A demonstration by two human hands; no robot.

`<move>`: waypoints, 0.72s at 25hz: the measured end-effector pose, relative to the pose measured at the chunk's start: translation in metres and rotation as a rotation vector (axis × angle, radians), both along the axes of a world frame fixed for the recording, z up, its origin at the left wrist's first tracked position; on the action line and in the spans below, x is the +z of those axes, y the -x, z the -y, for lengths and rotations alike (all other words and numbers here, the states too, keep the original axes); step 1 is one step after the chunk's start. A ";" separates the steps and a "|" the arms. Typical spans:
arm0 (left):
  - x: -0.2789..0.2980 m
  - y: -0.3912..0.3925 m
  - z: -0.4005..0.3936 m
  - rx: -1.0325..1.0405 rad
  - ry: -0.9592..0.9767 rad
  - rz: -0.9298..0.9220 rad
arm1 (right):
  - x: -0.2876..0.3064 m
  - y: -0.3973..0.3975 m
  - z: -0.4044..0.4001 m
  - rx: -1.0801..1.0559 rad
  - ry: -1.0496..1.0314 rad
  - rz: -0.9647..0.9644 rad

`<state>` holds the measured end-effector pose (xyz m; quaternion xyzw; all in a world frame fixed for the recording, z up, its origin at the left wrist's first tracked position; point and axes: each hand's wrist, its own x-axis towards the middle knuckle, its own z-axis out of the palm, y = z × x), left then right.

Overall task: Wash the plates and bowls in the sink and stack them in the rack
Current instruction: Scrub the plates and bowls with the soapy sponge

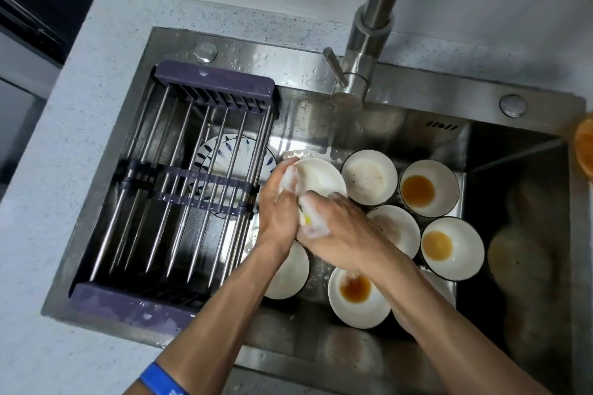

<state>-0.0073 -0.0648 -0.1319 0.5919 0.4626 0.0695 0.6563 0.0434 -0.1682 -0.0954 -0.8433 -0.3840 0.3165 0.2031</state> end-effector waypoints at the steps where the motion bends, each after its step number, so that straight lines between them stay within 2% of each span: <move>1: -0.001 0.002 -0.002 0.002 0.030 -0.020 | -0.007 0.004 0.005 0.096 -0.031 0.076; 3: 0.006 0.000 -0.006 -0.049 0.144 -0.035 | -0.022 0.008 0.015 0.251 -0.048 0.393; 5: 0.009 0.000 -0.007 -0.119 0.268 0.005 | -0.031 0.001 0.019 0.105 -0.140 0.340; 6: 0.007 0.001 -0.004 -0.111 0.357 0.045 | -0.028 0.000 0.019 -0.086 -0.224 0.135; 8: 0.004 0.005 0.001 -0.050 0.576 0.168 | -0.020 -0.004 0.021 -0.550 -0.408 -0.552; 9: 0.002 0.008 0.003 -0.008 0.662 0.198 | -0.020 -0.006 0.024 -0.680 -0.490 -0.799; 10: 0.000 0.010 0.003 0.008 0.723 0.239 | -0.019 -0.008 0.026 -0.749 -0.528 -0.925; 11: -0.001 0.011 0.003 0.012 0.744 0.270 | -0.020 -0.008 0.028 -0.801 -0.528 -0.968; 14: -0.011 0.015 -0.006 0.119 0.721 0.309 | -0.030 -0.010 0.030 -1.043 -0.471 -0.886; 18: -0.013 0.024 -0.001 0.030 0.851 0.326 | -0.049 -0.010 0.015 -1.397 -0.536 -0.837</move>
